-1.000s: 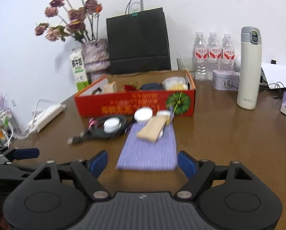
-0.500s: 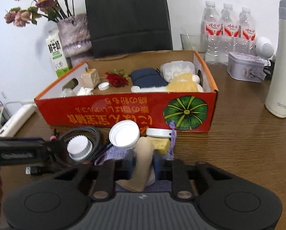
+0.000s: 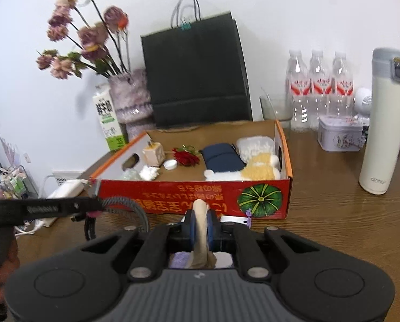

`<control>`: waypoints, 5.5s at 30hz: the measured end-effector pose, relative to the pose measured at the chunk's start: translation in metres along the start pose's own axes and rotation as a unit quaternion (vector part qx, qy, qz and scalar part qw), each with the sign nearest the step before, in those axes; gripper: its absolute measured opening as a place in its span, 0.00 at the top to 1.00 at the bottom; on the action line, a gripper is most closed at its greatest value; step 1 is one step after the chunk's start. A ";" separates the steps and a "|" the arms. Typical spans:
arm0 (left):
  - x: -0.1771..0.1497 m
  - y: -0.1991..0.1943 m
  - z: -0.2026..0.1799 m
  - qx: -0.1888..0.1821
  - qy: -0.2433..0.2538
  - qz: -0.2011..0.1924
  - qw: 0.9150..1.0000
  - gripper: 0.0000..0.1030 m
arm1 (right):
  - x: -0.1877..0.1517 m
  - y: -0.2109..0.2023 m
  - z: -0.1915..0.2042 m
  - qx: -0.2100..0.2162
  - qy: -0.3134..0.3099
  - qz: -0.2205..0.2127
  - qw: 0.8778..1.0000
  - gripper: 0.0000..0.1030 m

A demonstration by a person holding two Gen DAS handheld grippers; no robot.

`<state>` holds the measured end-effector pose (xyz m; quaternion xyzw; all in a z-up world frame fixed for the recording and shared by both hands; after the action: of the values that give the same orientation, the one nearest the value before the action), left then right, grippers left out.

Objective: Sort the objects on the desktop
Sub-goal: 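Drop the cable into the box with the left tool while the right tool drops the pad in, then move both open tools back toward the white caps and lids, then grasp a white ridged bottle cap with the left tool while the right tool grasps a white round lid, then drop the cap into the box with the left tool while the right tool drops the lid in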

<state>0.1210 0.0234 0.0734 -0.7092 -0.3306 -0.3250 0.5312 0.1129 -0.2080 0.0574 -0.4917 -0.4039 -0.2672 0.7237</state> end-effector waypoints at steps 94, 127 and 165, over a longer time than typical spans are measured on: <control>-0.155 -0.075 -0.042 0.049 0.053 -0.011 0.997 0.02 | -0.123 -0.076 0.004 -0.088 0.018 0.021 0.996 0.25; -0.031 0.084 -0.058 -0.083 0.013 0.006 0.996 0.61 | 0.004 0.108 -0.087 0.060 0.182 0.115 0.975 0.63; -0.163 -0.092 -0.029 -0.009 0.091 0.064 0.994 0.63 | -0.143 -0.082 0.062 -0.015 -0.101 0.074 0.992 0.63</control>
<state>-0.0498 -0.0045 -0.0026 -0.7007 -0.2321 -0.3568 0.5726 -0.0472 -0.1827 -0.0107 -0.5551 -0.4332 -0.1678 0.6899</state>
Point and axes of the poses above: each gripper's, at about its wrist camera, not at the fingertips, and y roughly the way its jaws point, z to its left, x to its top, the point moved 3 cm from there along y, roughly the way its jaws point, and after that the axes turned 1 degree about -y, right-handed, at the moved point
